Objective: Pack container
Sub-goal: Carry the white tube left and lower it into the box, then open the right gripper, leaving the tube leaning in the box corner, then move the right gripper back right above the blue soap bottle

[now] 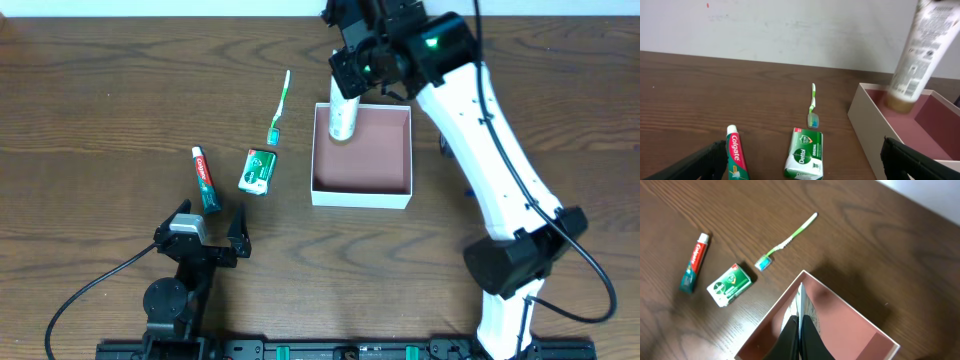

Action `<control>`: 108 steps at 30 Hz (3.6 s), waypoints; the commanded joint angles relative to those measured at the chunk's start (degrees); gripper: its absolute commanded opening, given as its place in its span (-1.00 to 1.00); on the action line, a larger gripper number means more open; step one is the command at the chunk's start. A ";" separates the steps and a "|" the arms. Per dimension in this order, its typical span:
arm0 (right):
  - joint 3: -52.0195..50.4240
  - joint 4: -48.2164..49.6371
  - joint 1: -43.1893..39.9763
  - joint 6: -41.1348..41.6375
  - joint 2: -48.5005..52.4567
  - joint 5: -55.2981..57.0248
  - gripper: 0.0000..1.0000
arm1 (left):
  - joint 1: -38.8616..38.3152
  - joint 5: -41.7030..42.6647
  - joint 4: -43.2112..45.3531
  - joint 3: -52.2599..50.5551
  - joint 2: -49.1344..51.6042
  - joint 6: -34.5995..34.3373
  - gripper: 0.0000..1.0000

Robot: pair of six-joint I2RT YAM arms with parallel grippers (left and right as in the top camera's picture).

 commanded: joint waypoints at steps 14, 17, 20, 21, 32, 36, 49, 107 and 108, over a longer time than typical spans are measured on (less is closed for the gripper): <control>1.11 4.94 0.90 1.31 6.08 0.00 -0.98 | 0.17 0.20 -1.92 -1.03 0.07 0.76 0.96; 1.11 5.29 1.01 1.55 6.67 0.00 -0.97 | 0.17 0.20 -1.92 -1.03 0.07 0.76 0.96; 1.09 5.33 1.01 1.55 7.26 0.00 -0.98 | 0.17 0.20 -1.92 -1.03 0.07 0.76 0.96; 1.09 5.46 1.01 1.75 7.50 0.00 -0.97 | 0.17 0.20 -1.92 -1.03 0.07 0.76 0.96; 1.07 7.30 1.38 2.58 8.90 0.00 -0.97 | 0.17 0.20 -1.92 -1.03 0.07 0.76 0.96; 1.07 7.56 1.36 2.56 8.90 0.04 -0.97 | 0.17 0.20 -1.92 -1.03 0.07 0.76 0.96; 1.05 7.43 1.36 2.54 8.90 0.02 -0.93 | 0.17 0.20 -1.92 -1.03 0.07 0.76 0.96; -5.03 -17.35 -17.29 -18.27 -12.70 19.12 0.98 | 0.17 0.20 -1.92 -1.03 0.07 0.76 0.96; -5.86 -15.85 -17.88 -20.09 -12.70 19.12 0.99 | 0.17 0.20 -1.92 -1.03 0.07 0.76 0.96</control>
